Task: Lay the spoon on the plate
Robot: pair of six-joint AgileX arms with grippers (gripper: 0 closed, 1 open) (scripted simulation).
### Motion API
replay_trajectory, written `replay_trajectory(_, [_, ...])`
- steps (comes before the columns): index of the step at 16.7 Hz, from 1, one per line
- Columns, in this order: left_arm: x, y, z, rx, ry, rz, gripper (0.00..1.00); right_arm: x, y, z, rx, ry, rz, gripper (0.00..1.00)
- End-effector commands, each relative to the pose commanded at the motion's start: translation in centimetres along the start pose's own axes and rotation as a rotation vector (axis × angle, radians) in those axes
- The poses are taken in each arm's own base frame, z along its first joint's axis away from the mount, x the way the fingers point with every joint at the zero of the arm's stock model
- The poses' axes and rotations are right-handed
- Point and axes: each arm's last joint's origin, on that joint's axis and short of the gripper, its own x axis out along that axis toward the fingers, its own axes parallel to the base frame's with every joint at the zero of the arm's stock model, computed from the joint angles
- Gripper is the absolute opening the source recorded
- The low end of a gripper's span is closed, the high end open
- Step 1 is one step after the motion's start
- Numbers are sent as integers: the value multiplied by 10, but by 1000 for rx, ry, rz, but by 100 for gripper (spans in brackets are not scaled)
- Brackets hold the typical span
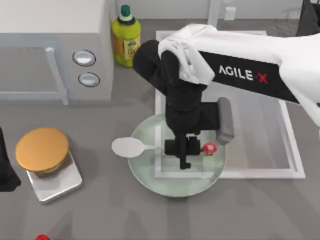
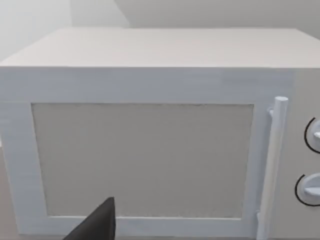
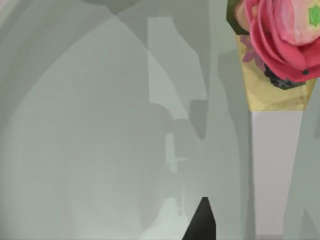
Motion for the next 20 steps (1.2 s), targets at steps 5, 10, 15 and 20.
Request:
replay_trajectory(5, [0,0,0,0,0,0,100,0,0,0,0,0,0,15])
replay_trajectory(10, [0,0,0,0,0,0,100,0,0,0,0,0,0,53])
replay_trajectory(15, [0,0,0,0,0,0,100,0,0,0,0,0,0,90])
replay_trajectory(20, [0,0,0,0,0,0,100,0,0,0,0,0,0,100])
